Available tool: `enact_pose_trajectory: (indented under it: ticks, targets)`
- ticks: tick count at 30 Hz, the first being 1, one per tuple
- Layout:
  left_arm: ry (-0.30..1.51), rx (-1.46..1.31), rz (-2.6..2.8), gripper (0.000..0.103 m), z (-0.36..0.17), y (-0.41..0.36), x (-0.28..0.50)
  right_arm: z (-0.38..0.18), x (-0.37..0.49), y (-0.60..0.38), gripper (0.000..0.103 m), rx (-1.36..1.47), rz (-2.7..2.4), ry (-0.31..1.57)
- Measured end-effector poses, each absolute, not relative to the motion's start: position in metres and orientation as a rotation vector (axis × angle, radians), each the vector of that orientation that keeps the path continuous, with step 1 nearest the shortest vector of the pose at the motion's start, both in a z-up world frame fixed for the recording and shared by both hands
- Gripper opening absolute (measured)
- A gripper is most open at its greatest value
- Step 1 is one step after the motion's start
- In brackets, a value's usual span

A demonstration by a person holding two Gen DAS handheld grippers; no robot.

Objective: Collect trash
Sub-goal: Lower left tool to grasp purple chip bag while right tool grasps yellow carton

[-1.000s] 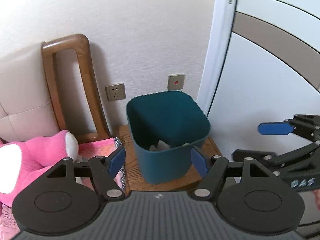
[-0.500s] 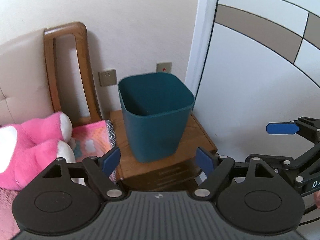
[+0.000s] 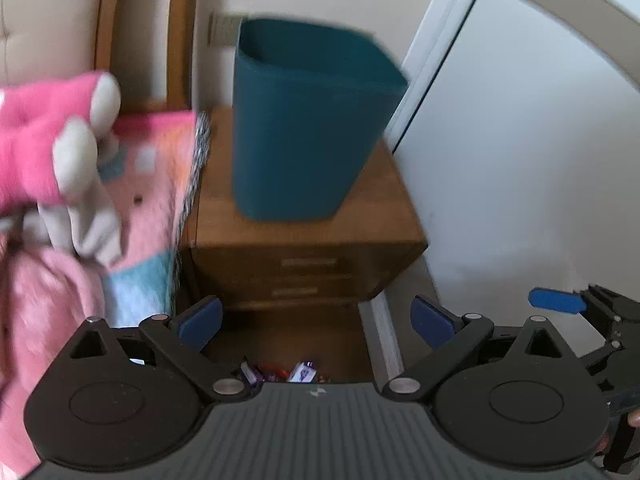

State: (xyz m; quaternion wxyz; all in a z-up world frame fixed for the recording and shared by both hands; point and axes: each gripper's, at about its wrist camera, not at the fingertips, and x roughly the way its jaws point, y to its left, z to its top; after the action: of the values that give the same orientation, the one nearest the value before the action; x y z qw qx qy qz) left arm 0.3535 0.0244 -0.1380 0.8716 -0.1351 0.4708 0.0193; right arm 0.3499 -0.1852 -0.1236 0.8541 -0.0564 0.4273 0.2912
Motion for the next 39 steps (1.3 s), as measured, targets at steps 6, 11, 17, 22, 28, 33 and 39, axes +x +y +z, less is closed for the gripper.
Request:
enact_pose_trajectory:
  ticks: [6, 11, 17, 22, 28, 33, 39]
  targets:
    - [1.094, -0.304, 0.147, 0.101, -0.230, 0.019, 0.368, -0.209, 0.353, -0.202, 0.103, -0.166, 0.574, 0.977]
    - [1.177, -0.309, 0.207, 0.101, -0.319, 0.015, 0.377, -0.300, 0.344, -0.206, 0.101, -0.198, 0.530, 1.041]
    - [1.279, -0.335, 0.252, 0.101, -0.432, 0.011, 0.389, -0.408, 0.325, -0.200, 0.095, -0.235, 0.520, 1.143]
    - [1.379, -0.295, 0.270, 0.101, -0.530, 0.005, 0.398, -0.489, 0.309, -0.201, 0.094, -0.182, 0.514, 1.245]
    - [1.564, -0.456, 0.317, 0.101, -0.654, 0.023, 0.389, -0.592, 0.300, -0.204, 0.086, -0.110, 0.454, 1.383]
    - [1.620, -0.558, 0.380, 0.101, -0.719, 0.041, 0.380, -0.663, 0.291, -0.199, 0.083, -0.094, 0.438, 1.466]
    - [1.650, -0.774, 0.469, 0.101, -0.789, 0.072, 0.354, -0.712, 0.292, -0.193, 0.079, -0.022, 0.429, 1.534]
